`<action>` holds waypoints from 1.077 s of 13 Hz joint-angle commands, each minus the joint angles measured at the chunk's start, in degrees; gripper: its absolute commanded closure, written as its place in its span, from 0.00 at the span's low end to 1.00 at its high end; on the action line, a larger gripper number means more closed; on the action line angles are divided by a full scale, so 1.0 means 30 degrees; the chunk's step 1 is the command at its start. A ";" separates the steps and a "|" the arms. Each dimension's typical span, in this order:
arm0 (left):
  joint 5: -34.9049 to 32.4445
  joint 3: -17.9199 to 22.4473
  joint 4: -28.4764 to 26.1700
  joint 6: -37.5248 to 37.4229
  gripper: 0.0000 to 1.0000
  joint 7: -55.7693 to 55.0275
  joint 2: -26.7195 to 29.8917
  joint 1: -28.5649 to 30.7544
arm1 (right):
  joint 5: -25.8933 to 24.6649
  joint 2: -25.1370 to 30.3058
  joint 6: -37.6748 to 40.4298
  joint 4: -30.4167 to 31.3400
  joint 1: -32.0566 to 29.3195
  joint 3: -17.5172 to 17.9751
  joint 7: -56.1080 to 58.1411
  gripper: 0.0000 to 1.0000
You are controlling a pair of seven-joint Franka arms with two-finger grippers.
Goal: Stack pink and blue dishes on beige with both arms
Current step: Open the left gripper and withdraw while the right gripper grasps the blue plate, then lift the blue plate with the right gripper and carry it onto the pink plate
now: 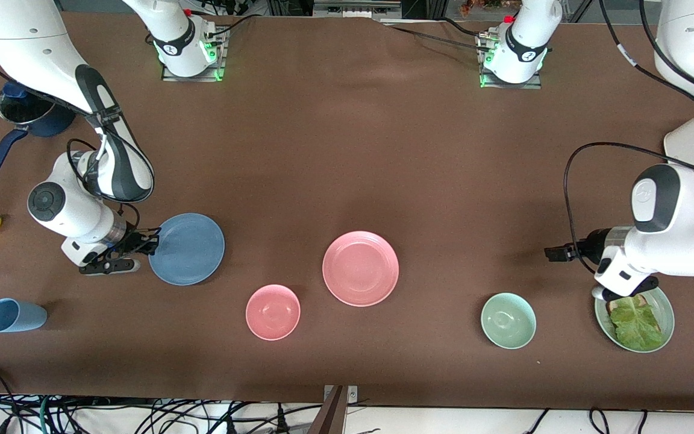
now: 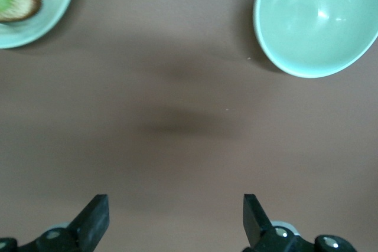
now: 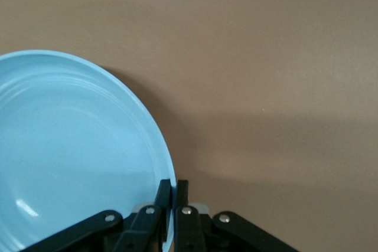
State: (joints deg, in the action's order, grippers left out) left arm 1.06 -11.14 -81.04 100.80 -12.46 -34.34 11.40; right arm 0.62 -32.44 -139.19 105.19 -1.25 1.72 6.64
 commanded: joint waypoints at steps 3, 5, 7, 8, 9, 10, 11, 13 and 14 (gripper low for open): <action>-0.0531 0.0486 -0.1222 -0.1227 0.00 0.4522 0.2676 0.1008 | 0.2045 0.0382 0.6101 -0.4496 -0.0110 0.1005 0.0334 1.00; -0.0443 0.1309 -0.1580 -0.1285 0.00 0.4712 0.4202 0.0744 | 0.2077 0.0382 0.7282 -0.5703 0.0065 0.1269 0.0247 1.00; -0.0531 0.1458 -0.1668 -0.1198 0.00 0.4769 0.5290 0.0071 | 0.2048 0.0528 0.7432 -0.5999 0.0124 0.2147 0.0100 1.00; -0.0530 0.1604 -0.2190 -0.1140 0.00 0.4827 0.5961 -0.0396 | 0.2048 0.0529 0.7432 -0.6261 0.0241 0.2556 -0.0248 1.00; -0.0530 0.1866 -0.2544 -0.1081 0.00 0.4886 0.6634 -0.0922 | 0.1990 0.0471 0.7403 -0.6409 0.0619 0.2734 -0.0716 1.00; -0.0530 0.2072 -0.2750 -0.1081 0.00 0.4857 0.7192 -0.1421 | 0.1844 0.0441 0.7287 -0.6410 0.1290 0.2736 -0.1301 1.00; -0.0530 0.2132 -0.3187 -0.1226 0.00 0.4770 0.7778 -0.1861 | 0.1756 0.0383 0.7199 -0.6410 0.1935 0.2736 -0.1829 1.00; -0.0559 0.2132 -0.4126 -0.1256 0.00 0.4739 0.8951 -0.2479 | 0.1726 0.0266 0.6995 -0.6439 0.2991 0.2707 -0.3553 1.00; -0.0531 0.2132 -0.4361 -0.1285 0.00 0.4769 0.9565 -0.2481 | 0.1697 0.0178 0.6645 -0.6469 0.3518 0.2707 -0.4172 1.00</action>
State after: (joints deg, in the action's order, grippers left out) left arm 0.88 -5.76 -89.77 96.57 0.93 -10.77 4.76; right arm 6.00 -31.18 -118.63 87.14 7.44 9.87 -2.52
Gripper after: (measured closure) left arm 0.000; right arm 0.956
